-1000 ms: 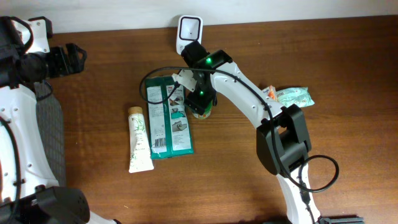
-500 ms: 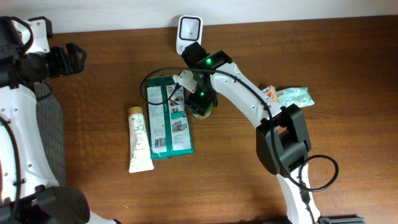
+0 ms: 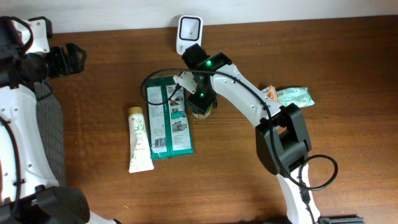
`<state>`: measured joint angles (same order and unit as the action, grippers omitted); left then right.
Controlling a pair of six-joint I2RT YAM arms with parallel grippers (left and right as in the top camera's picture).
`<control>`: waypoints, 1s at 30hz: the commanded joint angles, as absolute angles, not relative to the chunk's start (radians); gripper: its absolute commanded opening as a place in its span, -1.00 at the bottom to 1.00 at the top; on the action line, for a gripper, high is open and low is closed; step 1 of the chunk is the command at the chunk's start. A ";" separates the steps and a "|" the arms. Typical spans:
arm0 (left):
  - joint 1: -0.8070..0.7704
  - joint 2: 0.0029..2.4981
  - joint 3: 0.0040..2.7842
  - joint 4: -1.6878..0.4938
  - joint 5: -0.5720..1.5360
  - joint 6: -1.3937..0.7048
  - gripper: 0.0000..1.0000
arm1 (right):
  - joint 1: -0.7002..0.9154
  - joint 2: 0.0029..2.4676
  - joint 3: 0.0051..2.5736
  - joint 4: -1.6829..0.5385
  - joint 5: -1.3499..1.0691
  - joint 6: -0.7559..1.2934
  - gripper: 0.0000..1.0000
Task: Scan the item barcode
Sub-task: 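Reach right gripper to green-capped jar and grasp it, then hold green-capped jar up to the scanner with right gripper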
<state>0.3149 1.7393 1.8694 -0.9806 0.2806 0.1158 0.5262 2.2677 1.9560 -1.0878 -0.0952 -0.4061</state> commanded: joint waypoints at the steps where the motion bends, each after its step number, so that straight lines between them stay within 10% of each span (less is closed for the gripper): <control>1: 0.319 1.733 1.881 -0.979 0.281 0.118 0.98 | 0.522 2.249 2.000 -1.112 -0.097 -0.302 0.01; 5: 0.319 1.733 1.881 -0.979 0.281 0.118 0.98 | 0.522 2.227 2.150 -1.200 -0.121 -0.082 -0.58; 13: 0.319 1.733 1.881 -0.979 0.281 0.118 0.99 | 0.355 2.228 2.279 -1.208 -1.092 0.006 -0.50; 20: 0.319 1.733 1.881 -0.979 0.281 0.118 0.98 | 0.198 2.228 2.279 -1.208 -1.362 0.121 -0.47; 24: 0.319 1.733 1.881 -0.979 0.281 0.118 0.98 | 0.199 2.228 2.279 -1.164 -1.282 0.121 -0.47; 30: 0.319 1.733 1.881 -0.979 0.281 0.118 0.98 | 0.393 2.241 2.271 -0.942 -0.174 0.026 -0.38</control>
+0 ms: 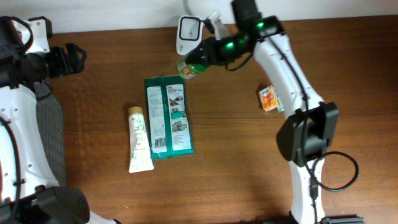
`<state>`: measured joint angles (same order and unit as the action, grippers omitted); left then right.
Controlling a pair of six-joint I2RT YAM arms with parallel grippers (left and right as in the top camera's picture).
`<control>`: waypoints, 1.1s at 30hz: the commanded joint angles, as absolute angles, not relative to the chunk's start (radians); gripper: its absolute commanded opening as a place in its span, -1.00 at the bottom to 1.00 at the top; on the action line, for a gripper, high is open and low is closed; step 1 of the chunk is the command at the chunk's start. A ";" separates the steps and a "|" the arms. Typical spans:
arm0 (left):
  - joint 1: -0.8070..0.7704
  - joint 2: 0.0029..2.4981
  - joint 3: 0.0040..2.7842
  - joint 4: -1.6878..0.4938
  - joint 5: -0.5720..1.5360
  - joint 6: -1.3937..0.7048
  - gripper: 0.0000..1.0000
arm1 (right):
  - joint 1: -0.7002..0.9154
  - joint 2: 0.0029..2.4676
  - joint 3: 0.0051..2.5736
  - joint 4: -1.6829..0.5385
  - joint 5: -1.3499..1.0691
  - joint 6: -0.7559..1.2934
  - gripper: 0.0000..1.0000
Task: Scan the item barcode
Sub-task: 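Hold green-capped jar up to the scanner with right gripper, then place jar on table right near orange packet, release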
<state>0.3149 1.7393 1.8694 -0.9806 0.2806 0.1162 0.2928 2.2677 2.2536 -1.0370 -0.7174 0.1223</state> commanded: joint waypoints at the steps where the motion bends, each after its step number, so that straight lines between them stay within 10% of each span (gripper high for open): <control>1: 0.319 1.733 1.881 -0.979 0.281 0.118 0.98 | 0.422 2.251 2.271 -0.890 -0.031 -0.025 -0.30; 11: 0.319 1.733 1.881 -0.979 0.281 0.118 0.98 | 0.418 2.486 2.269 -0.141 0.170 -0.985 0.06; 27: 0.319 1.733 1.881 -0.979 0.281 0.118 0.99 | 0.393 2.470 2.269 -0.122 0.075 -0.998 0.08; 33: 0.319 1.733 1.881 -0.979 0.281 0.118 0.98 | 0.393 2.287 2.270 -0.286 -0.006 -0.634 0.08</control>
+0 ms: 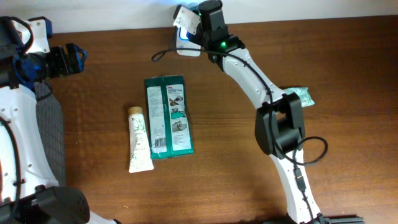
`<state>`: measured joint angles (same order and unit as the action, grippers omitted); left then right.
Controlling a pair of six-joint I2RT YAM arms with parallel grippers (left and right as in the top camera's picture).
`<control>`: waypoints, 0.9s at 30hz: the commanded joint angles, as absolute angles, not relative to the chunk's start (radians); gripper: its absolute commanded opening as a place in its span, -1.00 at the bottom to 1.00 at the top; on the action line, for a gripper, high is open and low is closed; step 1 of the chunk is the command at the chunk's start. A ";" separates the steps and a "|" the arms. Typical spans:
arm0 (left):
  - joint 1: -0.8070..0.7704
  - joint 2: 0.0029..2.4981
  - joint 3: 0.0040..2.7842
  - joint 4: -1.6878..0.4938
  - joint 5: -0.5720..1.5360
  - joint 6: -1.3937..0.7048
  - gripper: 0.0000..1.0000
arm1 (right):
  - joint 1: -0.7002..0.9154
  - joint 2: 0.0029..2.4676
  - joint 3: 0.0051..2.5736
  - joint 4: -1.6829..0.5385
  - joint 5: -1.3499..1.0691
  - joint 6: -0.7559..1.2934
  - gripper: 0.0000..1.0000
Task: Scan the item barcode
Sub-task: 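Place jar on table right near orange packet, release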
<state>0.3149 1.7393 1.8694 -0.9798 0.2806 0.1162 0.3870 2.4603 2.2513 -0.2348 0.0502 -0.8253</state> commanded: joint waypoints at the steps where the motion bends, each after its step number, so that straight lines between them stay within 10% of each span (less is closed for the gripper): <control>1: 0.319 1.733 1.881 -0.979 0.281 0.118 0.98 | 0.393 2.251 2.270 -0.368 -0.032 -0.556 0.08; 11: 0.319 1.733 1.881 -0.979 0.281 0.118 0.98 | 0.371 2.232 2.227 -1.280 -0.161 -0.226 0.11; 27: 0.319 1.733 1.881 -0.979 0.281 0.118 0.98 | -0.026 2.247 1.921 -1.119 0.065 -0.024 0.08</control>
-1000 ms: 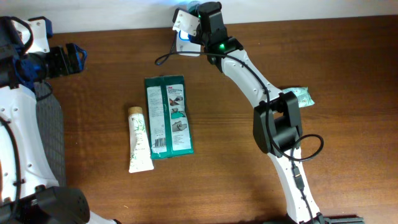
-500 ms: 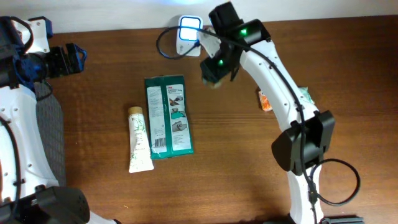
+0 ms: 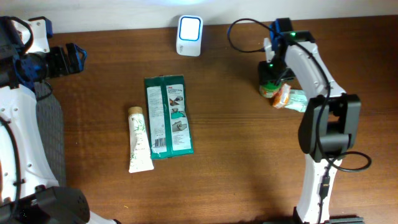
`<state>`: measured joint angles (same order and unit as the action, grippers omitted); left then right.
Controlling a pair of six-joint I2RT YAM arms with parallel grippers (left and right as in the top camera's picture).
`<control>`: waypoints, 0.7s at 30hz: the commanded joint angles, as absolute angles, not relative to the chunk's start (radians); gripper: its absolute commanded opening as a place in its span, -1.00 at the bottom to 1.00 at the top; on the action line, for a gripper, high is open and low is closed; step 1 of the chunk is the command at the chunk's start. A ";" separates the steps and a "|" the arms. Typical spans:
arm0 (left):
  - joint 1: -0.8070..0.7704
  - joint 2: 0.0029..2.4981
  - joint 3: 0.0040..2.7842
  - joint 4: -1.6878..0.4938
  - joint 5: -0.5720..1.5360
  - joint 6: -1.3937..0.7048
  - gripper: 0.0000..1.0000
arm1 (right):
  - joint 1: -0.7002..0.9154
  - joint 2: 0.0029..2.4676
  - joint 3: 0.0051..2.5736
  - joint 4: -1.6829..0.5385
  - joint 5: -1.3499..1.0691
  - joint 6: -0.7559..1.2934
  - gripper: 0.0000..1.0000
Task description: Scan the item barcode
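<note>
The white barcode scanner [image 3: 189,27] stands at the table's back edge, its face glowing blue. A small green can [image 3: 268,90] is at the right, down at the table beside an orange packet [image 3: 283,96]. My right gripper [image 3: 272,79] is right above the can and shut on its top. A green wipes pack [image 3: 168,116] and a cream tube [image 3: 139,139] lie left of centre. At the far left, my left gripper [image 3: 73,58] hovers with its fingers spread and nothing between them.
A teal packet [image 3: 300,99] lies just right of the orange one, partly under the right arm. A black cable loops above the right wrist. A dark mat [image 3: 48,130] covers the table's left edge.
My right gripper has gone from in front of the scanner to the right side of the table, with the can now low beside the orange packet. The left arm has not moved.
My right gripper was on the can next to the green pack. Then it held the can up close to the scanner, then directly at the scanner's face. Now the can is down on the right by the packets.
</note>
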<state>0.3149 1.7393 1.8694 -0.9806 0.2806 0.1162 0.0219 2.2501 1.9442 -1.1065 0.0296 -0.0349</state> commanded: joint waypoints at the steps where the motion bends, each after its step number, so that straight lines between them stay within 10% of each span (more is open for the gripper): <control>1: 0.319 1.733 1.881 -0.979 0.281 0.118 0.98 | -0.042 2.247 1.921 -1.121 0.065 -0.024 0.09; 4: 0.319 1.733 1.881 -0.979 0.281 0.118 0.98 | -0.060 2.247 1.921 -1.122 0.065 -0.024 0.14; 6: 0.319 1.733 1.881 -0.979 0.281 0.118 0.99 | -0.057 2.247 1.922 -1.121 0.061 -0.024 0.97; 21: 0.319 1.733 1.881 -0.979 0.281 0.118 0.98 | 0.176 2.239 2.289 -1.380 -0.364 0.139 0.97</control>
